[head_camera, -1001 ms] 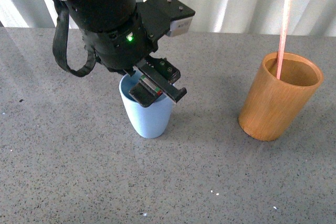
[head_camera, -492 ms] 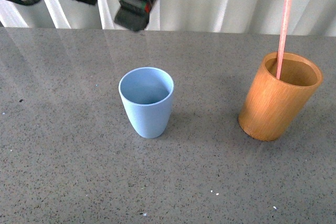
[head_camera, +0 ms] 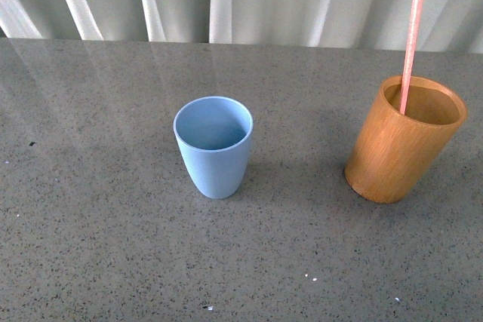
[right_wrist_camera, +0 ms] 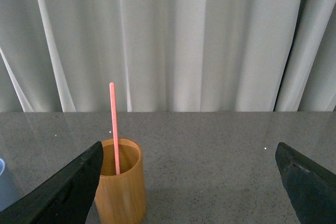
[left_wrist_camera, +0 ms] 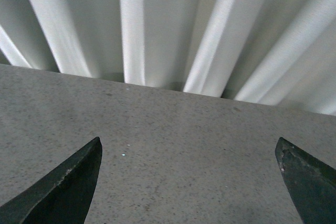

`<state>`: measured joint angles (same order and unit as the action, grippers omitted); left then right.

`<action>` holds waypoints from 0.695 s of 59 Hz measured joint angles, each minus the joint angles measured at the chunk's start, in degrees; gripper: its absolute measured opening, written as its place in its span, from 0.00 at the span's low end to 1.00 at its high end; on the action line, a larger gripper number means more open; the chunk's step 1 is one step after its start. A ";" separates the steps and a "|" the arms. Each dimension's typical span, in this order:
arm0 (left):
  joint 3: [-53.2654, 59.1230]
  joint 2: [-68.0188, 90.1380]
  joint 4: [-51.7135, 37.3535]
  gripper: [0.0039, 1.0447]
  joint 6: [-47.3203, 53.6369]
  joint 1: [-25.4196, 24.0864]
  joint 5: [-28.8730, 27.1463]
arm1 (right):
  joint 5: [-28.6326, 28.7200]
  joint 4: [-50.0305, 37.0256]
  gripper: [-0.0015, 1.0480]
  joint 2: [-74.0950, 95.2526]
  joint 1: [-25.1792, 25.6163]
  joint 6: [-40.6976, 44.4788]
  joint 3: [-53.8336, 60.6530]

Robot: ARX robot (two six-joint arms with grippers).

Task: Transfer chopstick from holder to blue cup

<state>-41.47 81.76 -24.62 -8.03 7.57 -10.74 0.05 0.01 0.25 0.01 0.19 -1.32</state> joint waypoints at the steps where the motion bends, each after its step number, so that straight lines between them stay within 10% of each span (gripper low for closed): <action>1: 0.00 0.02 -0.02 0.94 -0.04 0.02 -0.02 | -0.02 0.00 0.90 0.00 0.00 0.00 0.00; 13: 12.20 -2.43 -24.48 0.63 6.12 -1.16 4.94 | -0.02 0.00 0.90 0.00 0.00 0.00 0.00; 34: 26.62 -14.80 -26.88 0.04 7.45 -3.98 7.69 | -0.02 0.00 0.90 0.00 0.00 0.00 0.00; 41: 30.58 -20.11 -25.70 0.03 7.63 -7.32 10.36 | -0.02 0.00 0.90 -0.02 0.00 0.00 0.00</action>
<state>-10.90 61.65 -50.33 -0.40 0.25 -0.38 0.03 0.01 0.23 0.01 0.19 -1.32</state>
